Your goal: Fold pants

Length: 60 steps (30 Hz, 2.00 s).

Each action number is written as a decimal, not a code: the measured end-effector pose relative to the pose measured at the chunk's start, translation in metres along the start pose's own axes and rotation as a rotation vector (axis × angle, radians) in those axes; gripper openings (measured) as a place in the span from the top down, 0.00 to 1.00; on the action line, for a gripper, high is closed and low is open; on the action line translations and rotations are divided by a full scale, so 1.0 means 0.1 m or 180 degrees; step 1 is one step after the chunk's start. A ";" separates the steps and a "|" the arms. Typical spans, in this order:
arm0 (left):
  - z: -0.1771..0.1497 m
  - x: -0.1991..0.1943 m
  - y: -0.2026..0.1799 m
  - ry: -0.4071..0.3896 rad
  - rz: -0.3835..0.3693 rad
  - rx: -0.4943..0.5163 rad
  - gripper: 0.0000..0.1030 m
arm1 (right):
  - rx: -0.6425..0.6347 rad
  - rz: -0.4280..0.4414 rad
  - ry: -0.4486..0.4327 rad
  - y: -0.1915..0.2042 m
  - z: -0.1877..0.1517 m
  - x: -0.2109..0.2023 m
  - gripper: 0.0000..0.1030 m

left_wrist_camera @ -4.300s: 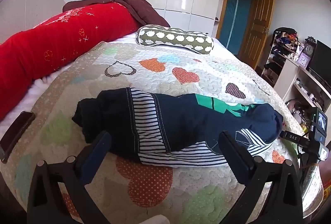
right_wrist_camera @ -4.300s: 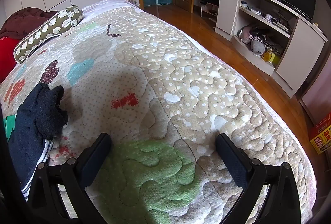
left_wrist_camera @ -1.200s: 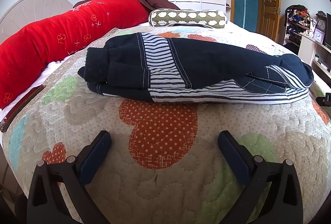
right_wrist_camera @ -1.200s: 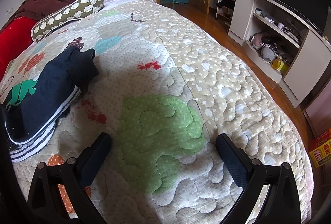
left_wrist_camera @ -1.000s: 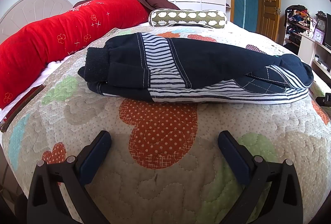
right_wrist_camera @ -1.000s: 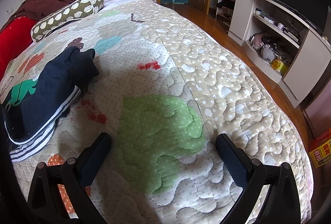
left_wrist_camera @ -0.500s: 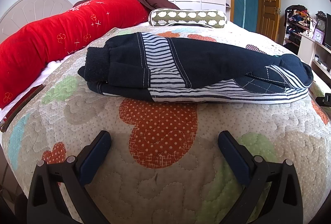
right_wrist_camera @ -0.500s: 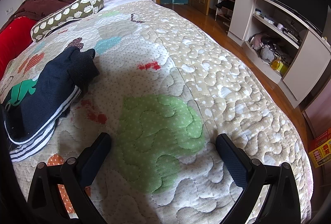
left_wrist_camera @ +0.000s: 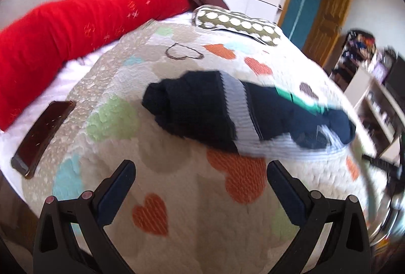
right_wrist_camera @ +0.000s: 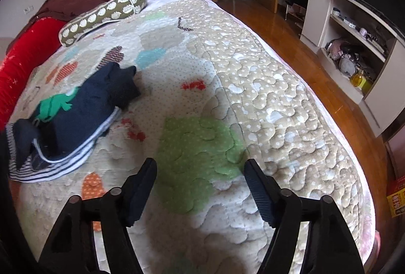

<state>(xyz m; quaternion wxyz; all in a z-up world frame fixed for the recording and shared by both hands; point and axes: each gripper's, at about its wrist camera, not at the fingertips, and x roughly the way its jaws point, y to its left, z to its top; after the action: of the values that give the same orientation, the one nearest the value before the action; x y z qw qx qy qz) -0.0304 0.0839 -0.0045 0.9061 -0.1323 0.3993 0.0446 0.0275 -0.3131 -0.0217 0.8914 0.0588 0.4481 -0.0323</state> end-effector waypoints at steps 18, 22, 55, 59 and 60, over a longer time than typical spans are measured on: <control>0.57 0.91 0.02 0.0859 -0.0520 -0.0464 0.65 | 0.0338 0.2486 0.1064 1.47 0.04 0.49 0.31; 0.65 1.02 -0.01 0.0943 -0.0436 -0.0420 0.55 | 0.0618 0.2176 0.1125 1.56 0.08 0.70 0.31; 1.84 1.20 0.62 0.0551 -0.0850 -0.1143 0.77 | 0.0121 0.0792 0.0089 1.49 1.47 0.67 0.53; 1.59 0.96 0.73 0.0447 -0.0769 -0.1089 0.53 | 0.0082 0.0704 0.0132 1.17 1.18 0.51 0.52; 1.53 0.92 0.76 0.0440 -0.0761 -0.1065 0.53 | 0.0105 0.0706 0.0152 1.07 1.08 0.46 0.52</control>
<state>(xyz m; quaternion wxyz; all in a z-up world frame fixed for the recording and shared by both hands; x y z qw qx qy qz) 0.1264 0.1968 0.0115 0.8409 -0.3300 0.4289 -0.0067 0.1526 -0.2221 0.0133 0.8775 0.1234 0.4594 0.0605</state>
